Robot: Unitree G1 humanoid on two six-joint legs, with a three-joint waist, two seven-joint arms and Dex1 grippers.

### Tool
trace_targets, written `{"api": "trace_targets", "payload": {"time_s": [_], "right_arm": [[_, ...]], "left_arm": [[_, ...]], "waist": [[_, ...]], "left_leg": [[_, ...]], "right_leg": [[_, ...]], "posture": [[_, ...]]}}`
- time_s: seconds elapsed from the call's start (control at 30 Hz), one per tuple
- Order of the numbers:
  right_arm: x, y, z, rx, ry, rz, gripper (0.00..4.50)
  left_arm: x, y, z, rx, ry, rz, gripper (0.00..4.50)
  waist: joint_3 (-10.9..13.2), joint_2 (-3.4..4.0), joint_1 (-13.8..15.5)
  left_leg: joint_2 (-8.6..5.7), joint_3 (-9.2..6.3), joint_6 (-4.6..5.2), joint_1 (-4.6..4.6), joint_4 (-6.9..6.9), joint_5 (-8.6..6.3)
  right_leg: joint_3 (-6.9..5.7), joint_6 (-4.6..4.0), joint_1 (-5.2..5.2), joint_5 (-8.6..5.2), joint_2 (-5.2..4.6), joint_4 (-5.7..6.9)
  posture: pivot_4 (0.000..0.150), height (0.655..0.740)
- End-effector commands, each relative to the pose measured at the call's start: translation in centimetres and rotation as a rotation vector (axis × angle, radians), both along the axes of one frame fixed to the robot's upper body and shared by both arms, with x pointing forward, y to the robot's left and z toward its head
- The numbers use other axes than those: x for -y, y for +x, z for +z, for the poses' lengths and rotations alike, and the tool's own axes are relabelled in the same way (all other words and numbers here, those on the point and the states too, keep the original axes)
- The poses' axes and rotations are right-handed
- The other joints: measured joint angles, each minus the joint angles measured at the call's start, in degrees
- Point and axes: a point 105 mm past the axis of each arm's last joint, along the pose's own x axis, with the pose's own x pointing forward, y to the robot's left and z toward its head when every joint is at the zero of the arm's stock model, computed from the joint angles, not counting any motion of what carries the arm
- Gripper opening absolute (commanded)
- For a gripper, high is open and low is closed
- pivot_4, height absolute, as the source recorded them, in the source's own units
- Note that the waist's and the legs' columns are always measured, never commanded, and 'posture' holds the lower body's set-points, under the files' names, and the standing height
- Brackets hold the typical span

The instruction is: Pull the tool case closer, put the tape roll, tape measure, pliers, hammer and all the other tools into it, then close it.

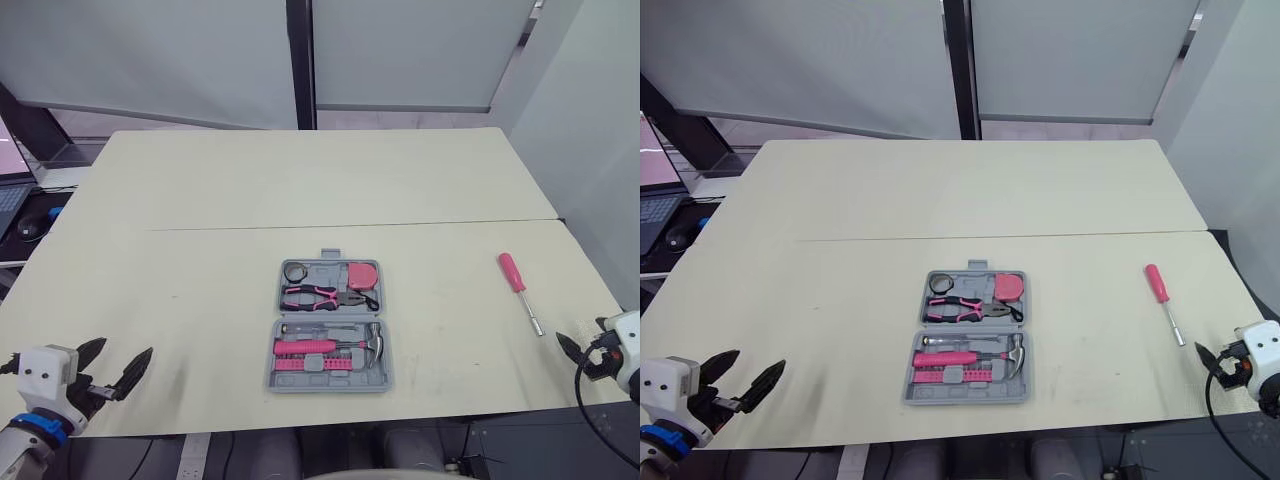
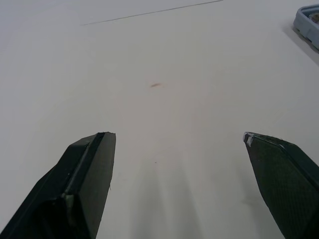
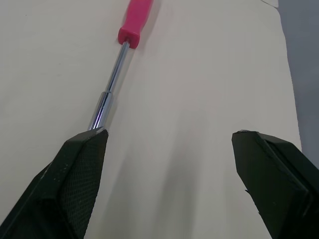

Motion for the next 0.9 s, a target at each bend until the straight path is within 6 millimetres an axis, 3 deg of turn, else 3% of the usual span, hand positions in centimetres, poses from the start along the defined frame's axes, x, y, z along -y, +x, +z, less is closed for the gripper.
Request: {"api": "trace_targets", "payload": {"time_s": [0.03,0.4,0.53,0.7,0.9], "right_arm": [[0.6,0.4,1.6,0.04,-0.025,0.011,4.45],[0.6,0.6,1.4,0.018,-0.066,0.027,4.45],[0.8,0.6,1.4,0.024,-0.069,0.017,4.45],[1.0,1.0,1.7,0.032,-0.074,0.014,4.45],[0.9,1.7,2.3,0.047,-0.076,0.024,4.45]], "left_arm": [[-1.0,0.0,1.1,0.032,0.039,0.004,4.5],[-1.6,-0.8,0.9,0.017,0.052,-0.007,4.5],[-0.9,0.0,1.9,0.034,0.085,-0.08,4.5],[1.5,2.0,3.9,0.088,0.1,-0.222,4.5],[6.0,4.1,6.0,0.136,0.109,-0.437,4.5]], "waist": [[0.0,0.03,0.0],[0.0,0.02,0.0],[0.0,0.02,0.0],[0.0,0.03,0.2],[-0.1,0.06,0.3]], "left_leg": [[-0.01,0.01,0.0,0.0,0.0,0.0],[-0.01,0.02,0.0,-0.01,-0.01,0.0],[-0.01,0.01,0.0,-0.01,-0.01,0.0],[-0.01,0.01,0.0,-0.01,0.0,0.0],[-0.02,0.01,0.0,-0.01,-0.01,0.0]], "right_leg": [[0.01,0.0,0.0,0.0,-0.01,0.0],[0.02,0.02,0.01,-0.01,-0.01,-0.01],[0.02,0.02,0.0,-0.01,-0.01,-0.01],[0.02,0.03,0.02,-0.01,-0.02,-0.01],[0.01,0.04,0.06,0.01,-0.01,-0.01]], "posture": [[0.15,0.74],[0.15,0.74],[0.15,0.74],[0.15,0.74],[0.15,0.74]]}}
